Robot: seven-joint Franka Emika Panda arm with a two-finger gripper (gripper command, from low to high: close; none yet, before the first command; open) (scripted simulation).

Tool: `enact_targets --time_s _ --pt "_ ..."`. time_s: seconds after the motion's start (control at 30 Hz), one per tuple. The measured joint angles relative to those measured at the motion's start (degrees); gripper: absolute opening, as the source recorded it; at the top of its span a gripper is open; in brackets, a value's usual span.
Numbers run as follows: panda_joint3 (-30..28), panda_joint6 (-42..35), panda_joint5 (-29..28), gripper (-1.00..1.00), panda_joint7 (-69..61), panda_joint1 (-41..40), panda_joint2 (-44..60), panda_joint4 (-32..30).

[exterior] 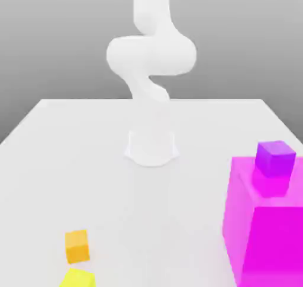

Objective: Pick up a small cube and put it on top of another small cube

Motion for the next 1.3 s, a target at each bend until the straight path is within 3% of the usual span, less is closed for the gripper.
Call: enact_targets --time_s 0.3,0.6,0.8,0.97,1.0,1.3 --pt "-8.23 9.15 0.76 0.00 -12.71 1.58 18.84 -5.53" --pt "-14.13 18.06 5.44 0.00 -28.01 0.39 37.71 -10.93" --pt "-14.12 23.97 8.80 0.00 -38.26 -3.35 50.35 -14.39" --pt "-8.27 31.46 14.17 0.00 -43.51 -8.61 60.74 -12.96" --pt "-6.96 32.90 15.22 -1.00 -44.33 -9.70 62.62 -12.54" --pt "-8.45 30.84 13.36 -1.00 -42.92 -8.61 59.99 -13.17"
